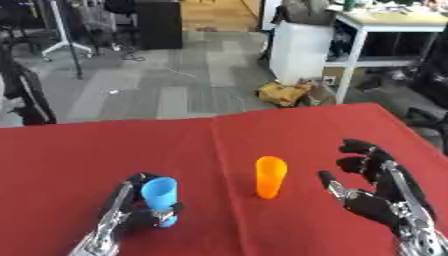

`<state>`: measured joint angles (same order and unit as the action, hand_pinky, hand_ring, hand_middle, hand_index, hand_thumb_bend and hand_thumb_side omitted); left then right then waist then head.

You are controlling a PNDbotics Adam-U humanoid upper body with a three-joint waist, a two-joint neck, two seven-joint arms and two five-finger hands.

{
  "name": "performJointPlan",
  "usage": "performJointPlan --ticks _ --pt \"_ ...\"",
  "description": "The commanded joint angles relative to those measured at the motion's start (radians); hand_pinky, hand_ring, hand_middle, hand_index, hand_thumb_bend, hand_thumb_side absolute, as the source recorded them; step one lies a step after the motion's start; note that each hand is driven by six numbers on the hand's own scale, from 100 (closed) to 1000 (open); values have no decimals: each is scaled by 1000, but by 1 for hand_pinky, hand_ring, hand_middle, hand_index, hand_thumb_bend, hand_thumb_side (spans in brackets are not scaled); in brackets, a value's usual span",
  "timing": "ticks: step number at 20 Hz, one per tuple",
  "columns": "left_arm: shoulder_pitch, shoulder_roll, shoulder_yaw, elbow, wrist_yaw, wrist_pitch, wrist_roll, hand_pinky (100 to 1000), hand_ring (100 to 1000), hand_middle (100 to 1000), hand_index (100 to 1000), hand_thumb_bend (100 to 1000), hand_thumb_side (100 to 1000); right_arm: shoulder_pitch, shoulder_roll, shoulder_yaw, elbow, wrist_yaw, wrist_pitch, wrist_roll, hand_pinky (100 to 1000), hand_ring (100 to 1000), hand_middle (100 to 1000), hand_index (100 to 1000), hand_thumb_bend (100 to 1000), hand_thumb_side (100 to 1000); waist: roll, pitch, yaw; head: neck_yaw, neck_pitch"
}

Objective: Pour the contents of one cup into another cup.

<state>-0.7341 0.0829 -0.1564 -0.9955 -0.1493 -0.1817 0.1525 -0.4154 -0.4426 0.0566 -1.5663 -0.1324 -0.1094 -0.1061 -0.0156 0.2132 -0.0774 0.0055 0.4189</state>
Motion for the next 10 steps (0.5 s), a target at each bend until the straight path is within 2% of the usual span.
performJointPlan --ticks 1,3,10 --pt "-1 21 -7 -82 14 -4 22 461 355 404 636 690 100 -16 -17 -10 -4 -5 -4 4 736 686 718 823 444 100 0 -22 4 -5 -5" --pt "15 32 -12 -138 15 1 27 446 343 391 633 694 100 -18 -19 -9 1 -7 -4 4 735 686 718 823 442 100 1 -24 10 -10 -2" --pt "83 97 -42 -357 1 16 5 426 325 372 632 623 100 -34 -31 -3 39 -10 -6 9 732 684 717 825 418 100 8 -33 33 -33 7"
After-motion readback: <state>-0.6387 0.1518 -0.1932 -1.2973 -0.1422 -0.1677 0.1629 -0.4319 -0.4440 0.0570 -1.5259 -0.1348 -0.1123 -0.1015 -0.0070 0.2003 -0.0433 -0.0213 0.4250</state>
